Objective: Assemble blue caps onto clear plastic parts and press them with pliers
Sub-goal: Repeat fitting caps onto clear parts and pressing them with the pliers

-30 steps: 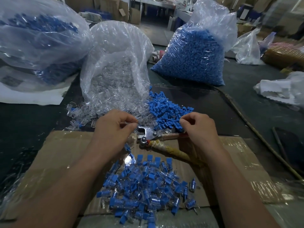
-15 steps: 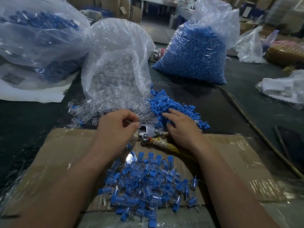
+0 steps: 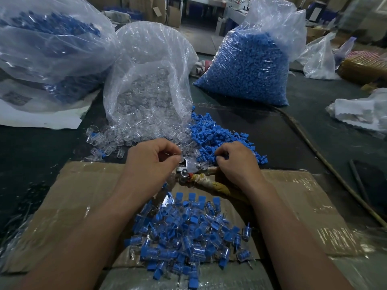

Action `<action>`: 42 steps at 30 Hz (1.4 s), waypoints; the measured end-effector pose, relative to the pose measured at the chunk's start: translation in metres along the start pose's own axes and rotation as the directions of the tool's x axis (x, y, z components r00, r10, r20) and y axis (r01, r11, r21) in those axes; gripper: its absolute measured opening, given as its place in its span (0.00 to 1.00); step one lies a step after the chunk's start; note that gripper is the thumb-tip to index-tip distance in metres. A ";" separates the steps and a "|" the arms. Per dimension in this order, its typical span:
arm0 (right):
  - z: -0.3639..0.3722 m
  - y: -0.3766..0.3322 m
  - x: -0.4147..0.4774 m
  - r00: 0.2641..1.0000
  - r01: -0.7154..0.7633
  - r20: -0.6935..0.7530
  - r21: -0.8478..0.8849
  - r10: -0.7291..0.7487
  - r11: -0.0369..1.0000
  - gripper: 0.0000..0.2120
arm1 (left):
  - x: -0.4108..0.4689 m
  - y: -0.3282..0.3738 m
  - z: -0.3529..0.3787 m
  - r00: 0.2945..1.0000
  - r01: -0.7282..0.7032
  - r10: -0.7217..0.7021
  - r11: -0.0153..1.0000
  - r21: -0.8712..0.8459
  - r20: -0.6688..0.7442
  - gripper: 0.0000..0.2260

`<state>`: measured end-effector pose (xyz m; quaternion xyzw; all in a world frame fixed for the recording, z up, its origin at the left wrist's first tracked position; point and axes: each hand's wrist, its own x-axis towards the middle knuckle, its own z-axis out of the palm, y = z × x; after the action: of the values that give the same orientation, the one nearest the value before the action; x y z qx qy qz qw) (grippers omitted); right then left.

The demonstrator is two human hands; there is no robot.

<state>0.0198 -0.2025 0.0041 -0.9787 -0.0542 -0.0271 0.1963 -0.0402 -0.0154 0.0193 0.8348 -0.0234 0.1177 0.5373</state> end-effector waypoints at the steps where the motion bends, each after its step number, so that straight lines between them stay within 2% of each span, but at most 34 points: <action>1: 0.000 0.000 0.000 1.000 -0.006 0.015 -0.008 0.006 1.000 0.11 | 0.000 0.000 0.000 1.000 0.001 -0.001 1.000 0.006 0.001 0.13; 5: -0.003 -0.003 -0.002 0.998 -0.010 0.055 -0.022 0.011 1.000 0.13 | -0.002 0.001 0.000 1.000 0.006 -0.006 1.000 0.007 0.001 0.12; 13: 0.000 0.000 0.001 1.000 -0.007 0.029 0.029 0.006 1.000 0.07 | -0.001 0.002 0.000 1.000 0.026 -0.026 1.000 -0.017 0.001 0.12; 19: -0.003 -0.004 -0.003 0.997 -0.005 0.082 0.058 0.000 0.998 0.14 | -0.001 0.003 0.001 1.000 0.023 -0.023 1.000 -0.002 0.015 0.12; 23: -0.006 -0.005 -0.006 1.000 0.006 0.028 0.097 -0.009 0.995 0.15 | -0.001 0.004 0.001 1.000 0.022 -0.022 1.000 -0.002 0.020 0.12; 29: -0.005 -0.007 -0.008 0.999 0.040 -0.001 0.120 -0.040 0.992 0.08 | -0.003 0.007 0.000 0.999 0.035 -0.034 0.998 -0.061 0.028 0.12; 33: -0.005 -0.005 -0.008 0.998 0.056 -0.044 0.139 -0.050 0.989 0.07 | -0.003 0.006 -0.001 0.998 0.047 -0.045 0.996 -0.078 0.037 0.12; 36: -0.008 -0.006 -0.013 0.989 0.086 -0.142 0.255 -0.051 0.963 0.07 | -0.003 0.005 0.000 0.999 0.042 -0.041 0.999 -0.034 0.020 0.11; 40: -0.015 -0.013 -0.022 0.976 0.124 -0.219 0.505 -0.012 0.854 0.05 | -0.002 0.004 0.000 0.998 0.052 -0.051 0.997 -0.057 0.029 0.10; 42: -0.017 -0.019 -0.027 0.971 0.158 -0.237 0.562 -0.024 0.812 0.09 | -0.002 0.004 0.002 0.996 0.069 -0.066 0.995 -0.070 0.052 0.10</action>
<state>-0.0099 -0.1941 0.0246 -0.8602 -0.0848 -0.1264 0.4868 -0.0426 -0.0190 0.0215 0.8181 -0.0126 0.0779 0.5697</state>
